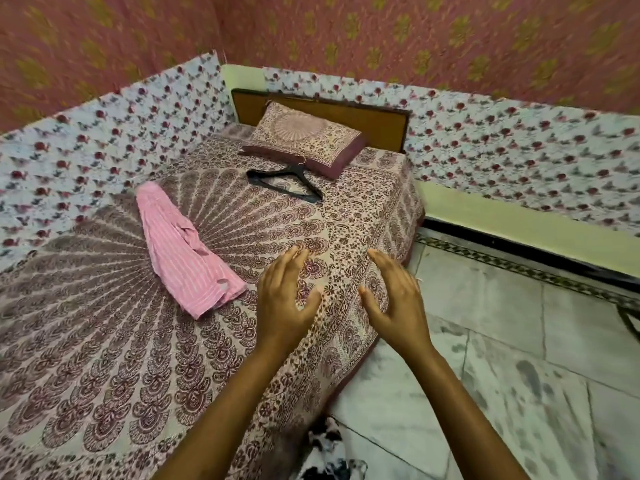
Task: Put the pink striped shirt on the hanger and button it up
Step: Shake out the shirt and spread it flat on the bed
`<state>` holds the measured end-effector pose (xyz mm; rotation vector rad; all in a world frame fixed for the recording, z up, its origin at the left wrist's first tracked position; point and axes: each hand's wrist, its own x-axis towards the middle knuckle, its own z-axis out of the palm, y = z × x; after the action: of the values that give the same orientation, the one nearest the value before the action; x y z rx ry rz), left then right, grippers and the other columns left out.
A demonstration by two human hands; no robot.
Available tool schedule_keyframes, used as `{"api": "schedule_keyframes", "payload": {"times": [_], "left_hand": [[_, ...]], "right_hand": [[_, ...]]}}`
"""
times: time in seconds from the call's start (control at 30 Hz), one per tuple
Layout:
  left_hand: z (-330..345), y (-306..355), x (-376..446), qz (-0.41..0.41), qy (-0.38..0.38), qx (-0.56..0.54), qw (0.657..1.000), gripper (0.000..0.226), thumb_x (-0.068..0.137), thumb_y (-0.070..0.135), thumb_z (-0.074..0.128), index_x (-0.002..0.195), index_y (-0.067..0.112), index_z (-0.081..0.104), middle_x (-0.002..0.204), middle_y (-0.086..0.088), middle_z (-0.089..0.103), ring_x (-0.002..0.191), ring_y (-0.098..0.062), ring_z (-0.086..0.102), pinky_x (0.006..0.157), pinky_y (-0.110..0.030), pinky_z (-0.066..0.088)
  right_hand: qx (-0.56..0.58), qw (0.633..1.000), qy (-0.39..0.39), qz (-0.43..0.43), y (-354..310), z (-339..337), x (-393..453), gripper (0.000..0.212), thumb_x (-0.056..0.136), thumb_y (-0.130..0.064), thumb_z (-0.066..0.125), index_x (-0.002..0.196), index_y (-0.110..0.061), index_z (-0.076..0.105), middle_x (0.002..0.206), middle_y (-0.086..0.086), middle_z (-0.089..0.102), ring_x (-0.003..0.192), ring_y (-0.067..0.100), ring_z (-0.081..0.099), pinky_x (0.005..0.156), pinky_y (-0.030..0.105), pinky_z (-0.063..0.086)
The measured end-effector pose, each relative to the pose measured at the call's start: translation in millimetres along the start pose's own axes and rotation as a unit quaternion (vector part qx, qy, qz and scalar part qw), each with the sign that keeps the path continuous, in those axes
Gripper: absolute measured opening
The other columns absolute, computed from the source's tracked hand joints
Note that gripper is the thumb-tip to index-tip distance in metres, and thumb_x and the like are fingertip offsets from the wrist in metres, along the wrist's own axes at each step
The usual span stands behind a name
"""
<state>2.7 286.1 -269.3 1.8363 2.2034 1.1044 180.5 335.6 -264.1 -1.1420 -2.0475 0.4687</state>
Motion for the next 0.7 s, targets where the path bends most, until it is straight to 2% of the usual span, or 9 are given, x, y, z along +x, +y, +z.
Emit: {"api": "schedule_keyframes", "payload": {"times": [0.17,0.3,0.4,0.47,0.57,0.63,0.7], "left_hand": [[30.0,-50.6,68.0,-0.055,-0.002,0.015,0.998,0.06,0.084,0.046,0.039,0.14,0.028,0.03,0.148,0.002,0.033,0.134,-0.016,0.032,0.108,-0.052,0.031],[40.7,-88.5,112.5,-0.098,-0.006,0.024,0.995,0.062,0.083,0.05,0.036,0.14,0.029,0.032,0.149,0.0,0.033,0.136,-0.019,0.032,0.112,-0.05,0.026],[43.2,-118.3,146.3,-0.13,-0.004,0.038,0.991,0.061,0.083,0.051,0.036,0.14,0.029,0.032,0.148,-0.003,0.036,0.136,-0.022,0.032,0.114,-0.05,0.023],[41.9,-132.5,166.5,-0.147,0.004,0.035,0.988,0.061,0.083,0.051,0.037,0.138,0.025,0.036,0.145,-0.004,0.039,0.133,-0.022,0.036,0.113,-0.048,0.025],[36.0,-153.5,190.1,-0.17,0.026,0.032,0.985,0.063,0.082,0.05,0.038,0.139,0.024,0.038,0.145,-0.004,0.04,0.133,-0.022,0.036,0.112,-0.04,0.022],[31.8,-171.1,202.8,-0.201,0.036,0.04,0.978,0.066,0.08,0.051,0.036,0.139,0.022,0.037,0.146,-0.006,0.039,0.134,-0.023,0.034,0.112,-0.038,0.02],[26.9,-192.4,214.9,-0.24,0.05,0.047,0.968,0.068,0.079,0.053,0.034,0.139,0.021,0.038,0.146,-0.007,0.039,0.134,-0.025,0.033,0.113,-0.041,0.022]], "right_hand": [[0.002,0.999,-0.042,-0.005,24.0,46.8,78.3,0.056,0.085,-0.028,0.055,0.138,-0.023,0.037,0.136,0.0,0.05,0.121,0.005,0.035,0.106,0.036,0.027],[0.014,0.997,-0.073,0.01,35.4,84.0,134.3,0.052,0.087,-0.029,0.053,0.136,-0.02,0.041,0.135,0.002,0.052,0.121,0.007,0.04,0.106,0.046,0.036],[0.028,0.992,-0.124,0.018,40.0,115.4,172.8,0.053,0.087,-0.037,0.046,0.137,-0.02,0.04,0.136,0.003,0.051,0.125,0.016,0.044,0.104,0.046,0.039],[0.043,0.987,-0.15,0.033,41.9,137.1,197.3,0.053,0.087,-0.035,0.048,0.138,-0.021,0.039,0.136,0.003,0.05,0.125,0.016,0.044,0.104,0.046,0.039],[0.049,0.979,-0.196,0.038,38.0,168.8,233.4,0.057,0.088,-0.042,0.045,0.141,-0.024,0.034,0.143,0.0,0.041,0.131,0.014,0.036,0.111,0.04,0.029],[0.051,0.97,-0.235,0.045,36.1,192.0,256.5,0.055,0.092,-0.037,0.049,0.142,-0.025,0.03,0.148,0.001,0.035,0.135,0.015,0.029,0.111,0.036,0.021],[0.064,0.959,-0.27,0.049,35.3,218.8,279.4,0.056,0.092,-0.031,0.053,0.142,-0.026,0.029,0.148,0.004,0.034,0.137,0.02,0.028,0.113,0.043,0.023]]}}
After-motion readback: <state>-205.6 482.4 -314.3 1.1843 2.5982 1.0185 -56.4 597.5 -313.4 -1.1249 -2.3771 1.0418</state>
